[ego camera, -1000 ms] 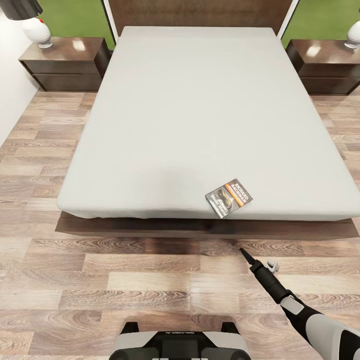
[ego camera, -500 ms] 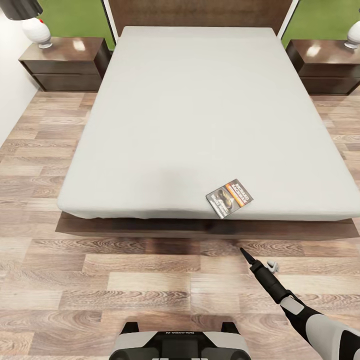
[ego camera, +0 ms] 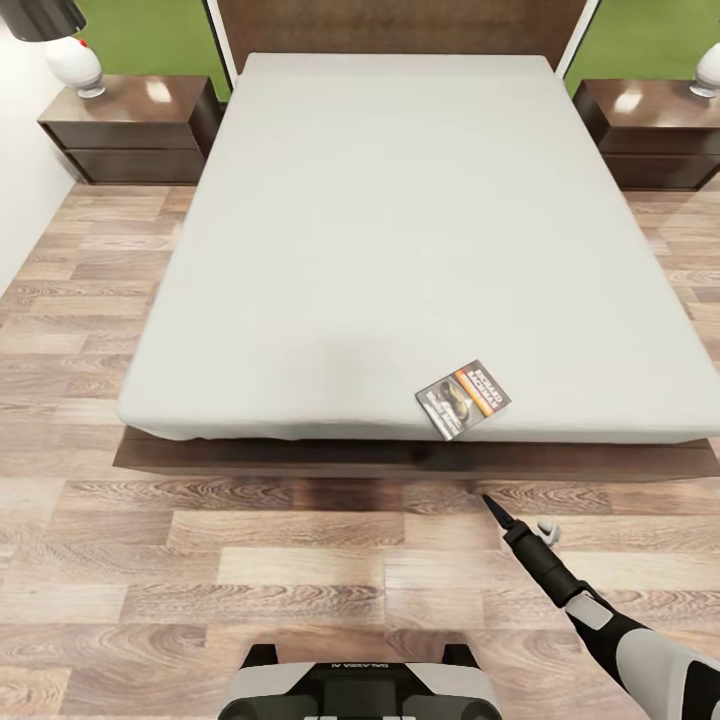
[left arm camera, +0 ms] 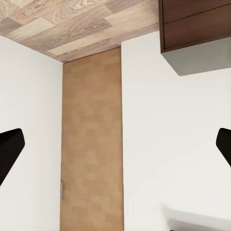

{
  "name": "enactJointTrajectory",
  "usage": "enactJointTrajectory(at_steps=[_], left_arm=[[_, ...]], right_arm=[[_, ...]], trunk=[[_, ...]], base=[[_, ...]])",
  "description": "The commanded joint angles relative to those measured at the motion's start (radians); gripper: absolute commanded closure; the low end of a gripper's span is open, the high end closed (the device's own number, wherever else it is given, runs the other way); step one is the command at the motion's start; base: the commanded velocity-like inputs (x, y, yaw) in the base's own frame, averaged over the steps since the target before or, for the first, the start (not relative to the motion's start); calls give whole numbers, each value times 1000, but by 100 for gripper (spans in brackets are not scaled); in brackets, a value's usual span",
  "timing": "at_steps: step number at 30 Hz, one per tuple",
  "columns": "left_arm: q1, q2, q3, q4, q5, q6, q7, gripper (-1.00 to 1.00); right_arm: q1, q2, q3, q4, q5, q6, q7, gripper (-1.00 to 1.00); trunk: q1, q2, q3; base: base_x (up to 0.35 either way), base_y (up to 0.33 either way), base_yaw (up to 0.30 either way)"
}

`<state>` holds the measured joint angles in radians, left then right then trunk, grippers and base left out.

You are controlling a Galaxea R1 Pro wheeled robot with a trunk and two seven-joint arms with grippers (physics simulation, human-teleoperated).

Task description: In the bedroom, move the book from the bed onto either nightstand, and place the two sandals side by side next to the bed.

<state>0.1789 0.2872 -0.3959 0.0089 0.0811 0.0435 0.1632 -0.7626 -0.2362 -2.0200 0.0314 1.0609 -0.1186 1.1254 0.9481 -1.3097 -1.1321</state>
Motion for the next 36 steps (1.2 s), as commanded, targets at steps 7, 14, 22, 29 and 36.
enactJointTrajectory(at_steps=[7, 14, 22, 29, 36], left_arm=[[1, -8, -9, -2, 8, 4, 2, -100], [1, -17, -9, -1, 8, 4, 2, -100], [1, -19, -9, -1, 8, 2, 2, -100], [1, -20, -10, -1, 8, 1, 4, -100], [2, -20, -11, -1, 8, 1, 4, -100]], right_arm=[[0, -7, -7, 0, 9, -7, 16, -100], [0, -9, -9, -1, 8, -6, 19, -100], [0, -8, -13, 1, 5, -5, 16, -100], [0, -11, -39, 1, 4, -4, 13, -100], [0, -14, -69, 2, 5, 34, 13, -100]], trunk=[[0, 0, 0], [0, 0, 0], [0, 0, 0], [0, 0, 0], [0, 0, 0]], base=[[84, 111, 0], [27, 34, 0], [7, 36, 0], [2, 37, 0], [0, 8, 0]])
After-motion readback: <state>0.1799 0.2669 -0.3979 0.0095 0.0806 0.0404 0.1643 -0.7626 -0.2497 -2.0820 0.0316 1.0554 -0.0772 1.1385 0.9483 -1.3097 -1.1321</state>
